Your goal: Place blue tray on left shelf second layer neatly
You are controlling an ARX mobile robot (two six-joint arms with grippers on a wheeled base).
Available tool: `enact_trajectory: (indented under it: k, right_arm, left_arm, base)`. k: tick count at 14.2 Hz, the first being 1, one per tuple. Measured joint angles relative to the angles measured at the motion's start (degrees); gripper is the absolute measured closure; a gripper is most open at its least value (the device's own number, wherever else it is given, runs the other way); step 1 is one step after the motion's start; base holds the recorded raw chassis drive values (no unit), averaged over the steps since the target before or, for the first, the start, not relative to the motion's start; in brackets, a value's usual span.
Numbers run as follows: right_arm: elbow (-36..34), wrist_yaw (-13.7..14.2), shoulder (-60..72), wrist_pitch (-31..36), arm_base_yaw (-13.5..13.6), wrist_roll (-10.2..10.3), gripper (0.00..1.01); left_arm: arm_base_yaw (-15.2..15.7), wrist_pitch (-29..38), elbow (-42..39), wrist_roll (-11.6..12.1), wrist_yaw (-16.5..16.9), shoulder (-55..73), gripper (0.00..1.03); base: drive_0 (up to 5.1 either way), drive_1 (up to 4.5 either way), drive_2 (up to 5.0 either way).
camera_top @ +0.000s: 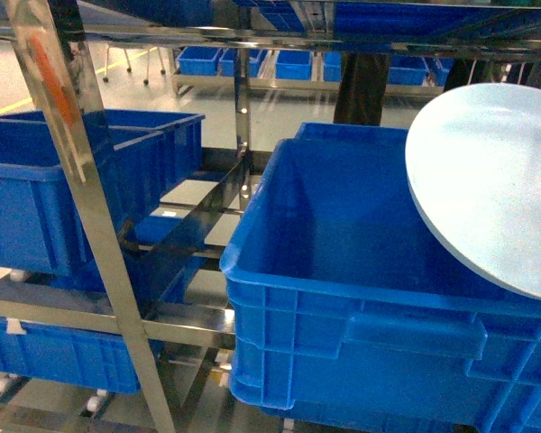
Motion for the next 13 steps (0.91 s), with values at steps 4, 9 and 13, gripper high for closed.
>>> enact_trajectory:
  k: [4, 9, 13]
  right_arm:
    - [6.0, 4.7, 6.8, 3.1, 2.5, 3.1, 0.99]
    - [11.0, 10.6, 16.0, 5.5, 7.5, 2.5, 0.99]
    - [14.2, 10.3, 22.4, 10.9, 11.3, 1.4, 0.96]
  left_arm:
    - [0.0, 0.0, 0.0, 0.0, 0.0, 0.0, 0.05]
    - [0.0, 0.0, 0.0, 0.0, 0.0, 0.0, 0.05]
    - [0.0, 0.0, 0.0, 0.0, 0.0, 0.0, 0.05]
  base:
    - [0.0, 0.0, 0.0]
    - [0.0, 0.0, 0.0]
    - [0.0, 0.0, 0.0]
